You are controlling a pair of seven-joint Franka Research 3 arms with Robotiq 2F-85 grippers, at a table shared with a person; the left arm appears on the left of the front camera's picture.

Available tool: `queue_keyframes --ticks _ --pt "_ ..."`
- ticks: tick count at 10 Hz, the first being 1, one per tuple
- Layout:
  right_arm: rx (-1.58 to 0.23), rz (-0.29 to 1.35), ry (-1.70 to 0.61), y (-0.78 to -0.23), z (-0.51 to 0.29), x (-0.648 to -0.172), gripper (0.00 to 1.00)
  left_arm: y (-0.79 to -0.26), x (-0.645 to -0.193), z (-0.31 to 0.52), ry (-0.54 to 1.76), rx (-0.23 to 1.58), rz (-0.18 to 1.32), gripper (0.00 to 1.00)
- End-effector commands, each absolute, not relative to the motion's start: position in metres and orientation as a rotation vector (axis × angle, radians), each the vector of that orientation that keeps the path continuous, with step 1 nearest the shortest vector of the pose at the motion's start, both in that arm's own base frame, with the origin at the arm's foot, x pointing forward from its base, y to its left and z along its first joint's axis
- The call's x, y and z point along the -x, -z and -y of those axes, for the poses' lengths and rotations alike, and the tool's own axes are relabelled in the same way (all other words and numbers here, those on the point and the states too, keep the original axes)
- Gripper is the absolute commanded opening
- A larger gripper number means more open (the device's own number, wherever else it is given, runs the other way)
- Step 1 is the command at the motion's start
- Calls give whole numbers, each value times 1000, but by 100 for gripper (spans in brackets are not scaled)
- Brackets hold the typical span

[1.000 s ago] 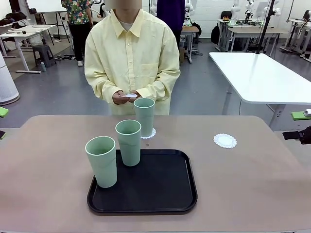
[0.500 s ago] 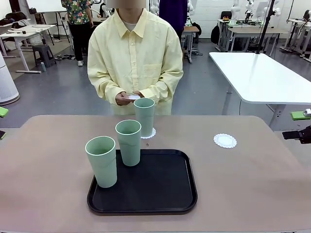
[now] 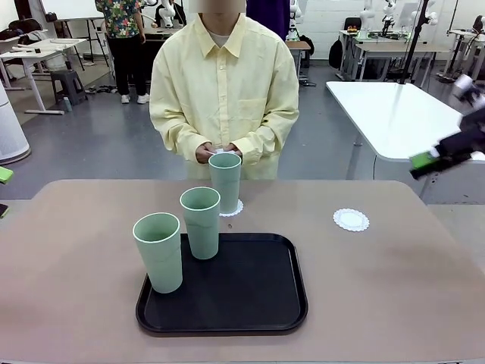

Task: Place coasters on the table and set cups on them.
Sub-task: Take one Reusable plastic cup from the Flat Tray and place it on a coaster set by the human.

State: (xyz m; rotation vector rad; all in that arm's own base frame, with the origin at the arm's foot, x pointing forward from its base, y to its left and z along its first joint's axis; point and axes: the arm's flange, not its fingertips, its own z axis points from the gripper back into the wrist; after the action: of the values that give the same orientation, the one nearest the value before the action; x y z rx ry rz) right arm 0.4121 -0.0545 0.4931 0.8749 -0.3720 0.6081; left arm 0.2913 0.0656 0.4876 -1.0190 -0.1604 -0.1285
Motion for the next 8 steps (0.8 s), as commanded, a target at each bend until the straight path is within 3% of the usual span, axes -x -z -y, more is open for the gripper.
queue_keyframes --ticks 1,6,8 --pt "-740 496 -778 -489 1 -433 100 -487 -291 -67 144 1038 177 100" --pt "-345 575 -1198 -468 -161 -446 100 -487 -291 -67 144 1038 177 100" --pt "-360 536 -1275 -459 -192 -442 100 -487 -291 -67 144 1038 177 100"
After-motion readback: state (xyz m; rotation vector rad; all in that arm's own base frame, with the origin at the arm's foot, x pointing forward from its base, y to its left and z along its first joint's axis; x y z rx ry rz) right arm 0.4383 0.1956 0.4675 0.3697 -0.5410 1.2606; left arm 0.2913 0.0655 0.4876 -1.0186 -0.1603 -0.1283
